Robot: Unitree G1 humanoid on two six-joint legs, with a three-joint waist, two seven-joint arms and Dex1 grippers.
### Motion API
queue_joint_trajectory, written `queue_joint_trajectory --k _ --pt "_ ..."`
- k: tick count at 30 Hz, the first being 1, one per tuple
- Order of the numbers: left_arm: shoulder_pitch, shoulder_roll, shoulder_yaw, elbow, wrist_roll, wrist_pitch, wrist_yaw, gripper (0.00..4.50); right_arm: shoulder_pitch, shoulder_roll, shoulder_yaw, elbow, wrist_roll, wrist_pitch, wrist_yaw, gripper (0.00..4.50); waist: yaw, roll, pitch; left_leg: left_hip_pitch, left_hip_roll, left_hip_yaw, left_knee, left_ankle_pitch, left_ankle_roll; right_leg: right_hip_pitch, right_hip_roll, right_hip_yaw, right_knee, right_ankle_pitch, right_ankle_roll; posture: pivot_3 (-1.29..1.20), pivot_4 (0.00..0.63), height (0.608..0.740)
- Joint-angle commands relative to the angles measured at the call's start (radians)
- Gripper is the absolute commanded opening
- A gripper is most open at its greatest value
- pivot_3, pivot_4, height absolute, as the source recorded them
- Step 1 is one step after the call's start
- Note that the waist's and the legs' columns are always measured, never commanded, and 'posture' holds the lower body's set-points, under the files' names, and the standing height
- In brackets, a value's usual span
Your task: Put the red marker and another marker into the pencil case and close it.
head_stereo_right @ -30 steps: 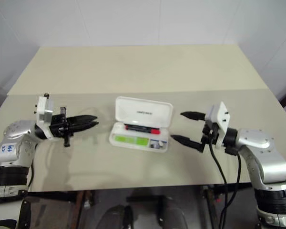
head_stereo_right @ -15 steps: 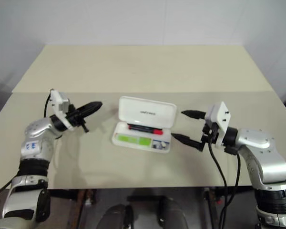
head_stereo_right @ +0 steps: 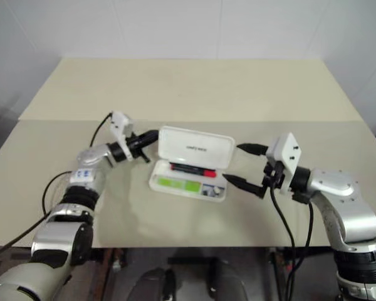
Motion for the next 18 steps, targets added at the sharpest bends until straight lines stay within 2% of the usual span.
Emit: queue_joint_trajectory --k 1,5,11,18 --pt "-0.040 -0.014 0.010 0.006 -0.023 -0.053 -0.079 0.03 0.007 -0.002 -0.006 -0.045 0.016 -0.001 -0.017 4.50 0.000 0.000 0.000 0.000 0.000 0.000 0.000 0.000 0.000 0.000 0.000 0.000 0.000 0.000 0.000 0.00 0.150 0.740" --pt "-0.034 -0.015 0.020 -0.006 -0.052 -0.071 -0.179 0.03 0.017 -0.004 -0.010 -0.054 0.021 0.001 -0.025 4.50 0.001 0.000 0.000 0.000 0.000 0.000 0.000 0.000 0.000 0.000 0.000 0.000 0.000 0.000 0.000 0.00 0.150 0.740" --pt "0.013 0.036 0.030 -0.061 -0.086 -0.078 -0.351 0.03 0.039 -0.006 -0.018 -0.075 0.030 0.004 -0.036 4.50 0.003 0.000 0.000 0.000 0.000 0.000 0.000 0.000 0.000 0.000 0.000 -0.001 -0.001 0.000 0.000 0.00 0.150 0.740" --pt "0.045 0.095 -0.054 -0.091 -0.026 -0.186 -0.543 0.03 0.039 -0.007 -0.014 -0.070 0.035 -0.002 -0.037 4.50 0.003 0.000 0.000 0.000 0.000 0.000 0.001 0.000 0.000 0.000 0.000 0.000 -0.001 0.000 0.000 0.00 0.150 0.740"
